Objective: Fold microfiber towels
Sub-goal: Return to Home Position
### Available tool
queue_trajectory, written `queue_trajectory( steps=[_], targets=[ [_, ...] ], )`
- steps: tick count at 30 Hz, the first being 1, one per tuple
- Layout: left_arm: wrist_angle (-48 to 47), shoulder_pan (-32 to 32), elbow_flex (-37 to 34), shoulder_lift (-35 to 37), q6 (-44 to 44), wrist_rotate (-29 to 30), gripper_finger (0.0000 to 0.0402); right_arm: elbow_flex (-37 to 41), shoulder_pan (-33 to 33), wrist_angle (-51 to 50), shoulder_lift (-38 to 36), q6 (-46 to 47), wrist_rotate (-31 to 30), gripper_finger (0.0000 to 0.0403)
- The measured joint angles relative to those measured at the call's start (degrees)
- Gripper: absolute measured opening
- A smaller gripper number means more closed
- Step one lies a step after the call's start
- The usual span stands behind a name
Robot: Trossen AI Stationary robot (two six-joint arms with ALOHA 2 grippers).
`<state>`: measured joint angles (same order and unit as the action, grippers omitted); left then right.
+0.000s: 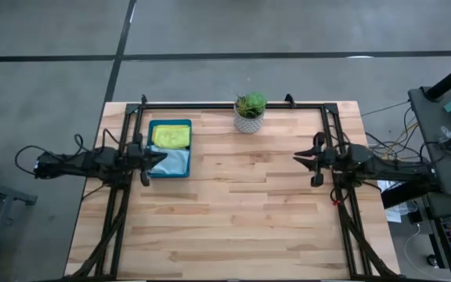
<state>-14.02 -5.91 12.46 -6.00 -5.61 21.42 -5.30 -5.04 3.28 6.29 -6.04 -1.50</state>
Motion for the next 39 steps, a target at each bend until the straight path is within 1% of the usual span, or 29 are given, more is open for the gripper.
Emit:
queue_trajectory(
  steps=[6,11,14,18,20,22,27,29,31,34,39],
  targets=[
    [0.0,0.0,-3.0,4.5,0.0,-0.1,0.0000,-0.1,0.0,-4.5,-6.2,0.0,-0.1,0.0054],
    [0.5,0.0,-4.8,4.4,-0.3,-0.2,0.0000,-0.7,0.0,-5.7,-5.6,0.0,-0.1,0.0054],
    [1.7,0.0,-6.9,4.3,-2.1,-0.8,0.0000,-0.6,0.0,-6.5,-5.7,0.4,0.0,0.0054],
    [8.1,0.0,-9.0,4.1,-2.4,-4.6,0.0000,0.4,0.0,-6.3,-5.9,0.2,0.1,0.0054],
    [13.0,0.0,-10.5,3.4,-0.7,-6.5,0.0000,2.3,0.0,-4.9,-5.9,0.1,1.1,0.0054],
    [16.5,0.0,-11.7,3.0,0.2,-7.0,0.0000,4.6,0.0,-2.4,-5.9,0.8,2.4,0.0054],
    [17.1,0.0,-12.0,1.7,0.1,-6.9,0.0000,4.6,0.0,-2.0,-4.3,1.4,3.5,0.0054],
    [17.0,0.0,-12.0,1.5,0.0,-6.9,0.0000,4.6,0.0,-1.7,-4.3,2.0,2.2,0.0054],
    [17.0,0.0,-12.0,1.5,0.0,-6.9,0.0000,4.6,0.0,-1.7,-4.4,5.3,-0.8,0.0054],
    [17.0,0.0,-12.1,1.3,0.2,-6.8,0.0000,4.6,0.0,-1.6,-3.9,8.7,-3.7,0.0054],
    [17.0,0.0,-12.1,0.8,0.1,-6.8,0.0000,4.6,0.0,-1.5,-3.6,10.5,-4.3,0.0054]
  ],
)
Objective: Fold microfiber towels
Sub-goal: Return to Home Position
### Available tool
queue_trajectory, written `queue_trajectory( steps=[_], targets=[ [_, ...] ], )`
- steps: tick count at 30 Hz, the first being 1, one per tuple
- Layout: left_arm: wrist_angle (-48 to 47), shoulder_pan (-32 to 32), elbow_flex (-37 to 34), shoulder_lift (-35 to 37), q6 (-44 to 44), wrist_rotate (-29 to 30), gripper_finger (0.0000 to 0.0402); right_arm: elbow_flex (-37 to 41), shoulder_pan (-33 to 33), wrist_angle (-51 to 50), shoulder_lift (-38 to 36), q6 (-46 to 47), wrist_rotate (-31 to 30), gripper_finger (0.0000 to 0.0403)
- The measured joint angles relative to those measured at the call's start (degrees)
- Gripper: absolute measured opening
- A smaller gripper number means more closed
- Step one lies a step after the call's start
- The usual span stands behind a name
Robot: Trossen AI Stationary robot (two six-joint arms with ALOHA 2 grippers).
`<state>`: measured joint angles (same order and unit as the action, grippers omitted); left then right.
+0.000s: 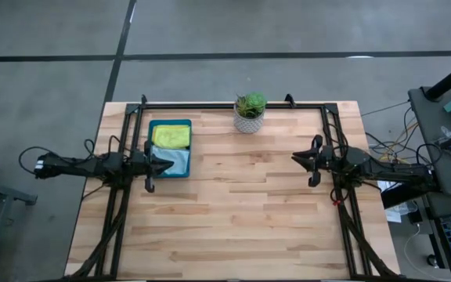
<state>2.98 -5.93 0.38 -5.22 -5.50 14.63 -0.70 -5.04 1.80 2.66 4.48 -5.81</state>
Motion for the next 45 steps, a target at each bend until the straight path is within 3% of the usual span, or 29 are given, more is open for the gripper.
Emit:
queue_trajectory(
  steps=[45],
  targets=[
    [1.0,0.0,-0.1,-0.9,-0.1,0.0,0.0000,0.0,0.0,0.2,0.0,0.0,-0.2,0.0054]
  ],
)
